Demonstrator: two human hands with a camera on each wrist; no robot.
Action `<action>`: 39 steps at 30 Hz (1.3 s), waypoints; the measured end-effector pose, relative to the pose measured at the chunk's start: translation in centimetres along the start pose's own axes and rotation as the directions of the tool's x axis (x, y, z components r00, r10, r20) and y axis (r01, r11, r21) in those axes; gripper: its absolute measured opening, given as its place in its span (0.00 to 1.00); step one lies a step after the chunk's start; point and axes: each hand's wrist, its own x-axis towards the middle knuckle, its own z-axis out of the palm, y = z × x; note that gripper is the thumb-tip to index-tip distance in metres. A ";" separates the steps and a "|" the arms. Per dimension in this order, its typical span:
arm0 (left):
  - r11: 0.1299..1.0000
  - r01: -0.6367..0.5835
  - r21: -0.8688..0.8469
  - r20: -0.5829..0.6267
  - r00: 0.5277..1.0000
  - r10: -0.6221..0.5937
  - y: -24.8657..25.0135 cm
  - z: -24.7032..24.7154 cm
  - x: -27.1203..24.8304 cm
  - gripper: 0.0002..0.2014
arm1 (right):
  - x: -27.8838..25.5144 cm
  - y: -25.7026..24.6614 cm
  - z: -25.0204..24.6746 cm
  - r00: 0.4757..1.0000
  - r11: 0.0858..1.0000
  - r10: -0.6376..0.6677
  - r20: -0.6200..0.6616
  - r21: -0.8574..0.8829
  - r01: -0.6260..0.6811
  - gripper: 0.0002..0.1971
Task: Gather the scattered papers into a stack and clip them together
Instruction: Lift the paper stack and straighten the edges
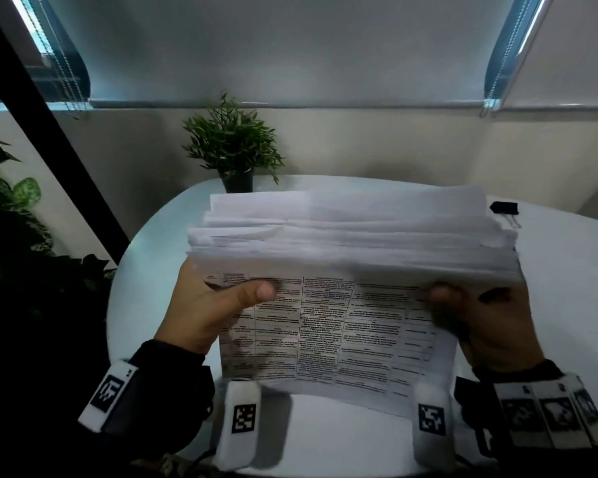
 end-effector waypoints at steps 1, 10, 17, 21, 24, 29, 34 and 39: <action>1.000 -0.012 0.007 -0.018 1.000 0.012 -0.2 0.0 0.0 0.26 | -0.1 0.2 0.1 1.000 1.000 -0.004 -0.019 0.005 0.004 0.47; 0.992 -0.013 0.124 -0.167 0.985 0.033 -1.1 0.6 -0.5 0.36 | -1.2 1.0 -0.3 0.997 0.993 -0.018 -0.070 -0.114 0.010 0.31; 0.984 -0.075 0.163 -0.349 0.928 0.129 -0.2 2.8 -1.2 0.09 | -1.0 0.1 0.8 0.981 0.985 -0.149 -0.121 -0.108 0.136 0.25; 0.945 -0.154 0.289 -0.289 0.927 0.240 0.9 3.3 -0.9 0.12 | -0.9 -2.0 2.6 0.968 0.941 -0.251 -0.019 -0.239 0.239 0.18; 0.969 -0.179 0.168 -0.223 0.951 0.214 1.7 1.1 0.3 0.13 | -0.3 -2.7 1.9 0.979 0.981 -0.183 -0.091 -0.087 0.175 0.20; 0.991 -0.044 0.123 -0.124 0.991 0.059 0.4 -0.4 0.1 0.26 | -0.3 -1.6 0.0 0.998 0.995 -0.047 0.045 -0.082 0.051 0.39; 0.993 -0.030 0.114 -0.112 0.993 0.043 -0.3 -0.4 0.2 0.39 | -0.5 -1.2 -0.2 0.997 1.000 -0.027 0.068 0.017 0.026 0.51; 0.989 -0.050 0.141 -0.190 0.979 0.077 -0.2 -0.4 -0.1 0.35 | -0.3 -1.5 0.3 0.991 0.992 -0.122 0.063 -0.016 0.123 0.40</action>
